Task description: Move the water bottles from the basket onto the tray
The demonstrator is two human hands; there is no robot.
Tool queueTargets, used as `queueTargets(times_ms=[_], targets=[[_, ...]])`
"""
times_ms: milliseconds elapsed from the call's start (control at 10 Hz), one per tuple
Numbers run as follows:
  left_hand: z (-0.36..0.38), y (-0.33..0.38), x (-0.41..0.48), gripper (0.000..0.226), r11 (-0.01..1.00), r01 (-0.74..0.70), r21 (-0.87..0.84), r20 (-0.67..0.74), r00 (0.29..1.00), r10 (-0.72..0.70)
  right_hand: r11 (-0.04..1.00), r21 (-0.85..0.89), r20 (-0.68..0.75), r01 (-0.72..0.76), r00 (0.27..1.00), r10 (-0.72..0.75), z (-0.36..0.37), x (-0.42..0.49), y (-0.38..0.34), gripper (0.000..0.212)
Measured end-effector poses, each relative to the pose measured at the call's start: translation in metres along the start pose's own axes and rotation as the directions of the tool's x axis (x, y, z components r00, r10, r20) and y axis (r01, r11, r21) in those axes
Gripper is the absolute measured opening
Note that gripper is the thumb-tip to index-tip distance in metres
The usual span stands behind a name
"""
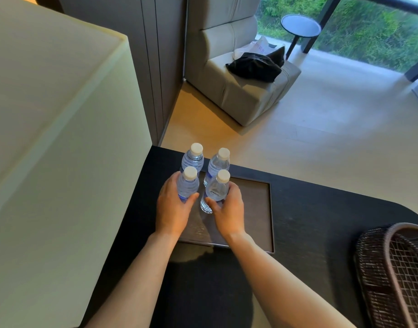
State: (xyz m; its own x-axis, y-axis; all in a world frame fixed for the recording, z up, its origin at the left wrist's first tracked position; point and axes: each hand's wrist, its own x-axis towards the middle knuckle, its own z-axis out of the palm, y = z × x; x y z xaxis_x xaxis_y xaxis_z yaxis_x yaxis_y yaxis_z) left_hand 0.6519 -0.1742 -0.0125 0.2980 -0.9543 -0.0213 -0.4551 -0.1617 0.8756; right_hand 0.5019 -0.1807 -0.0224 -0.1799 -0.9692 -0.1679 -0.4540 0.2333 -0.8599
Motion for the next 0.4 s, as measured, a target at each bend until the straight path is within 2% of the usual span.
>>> queueTargets(times_ms=[100,300,400], targets=[[0.000,0.001,-0.001,0.074,1.000,-0.003,-0.027,0.005,1.000,0.003,1.000,0.000,0.001,-0.001,1.000,0.001,0.001,-0.001,-0.001,0.063],[0.000,-0.002,-0.003,0.096,0.995,0.102,0.009,0.047,0.994,-0.102,0.996,-0.089,0.026,-0.018,0.999,0.021,-0.004,-0.007,0.001,0.081],[-0.002,-0.004,-0.008,0.100,0.988,0.148,0.050,0.062,0.987,-0.151,0.989,-0.134,0.020,-0.058,0.998,0.062,-0.011,-0.017,0.004,0.092]])
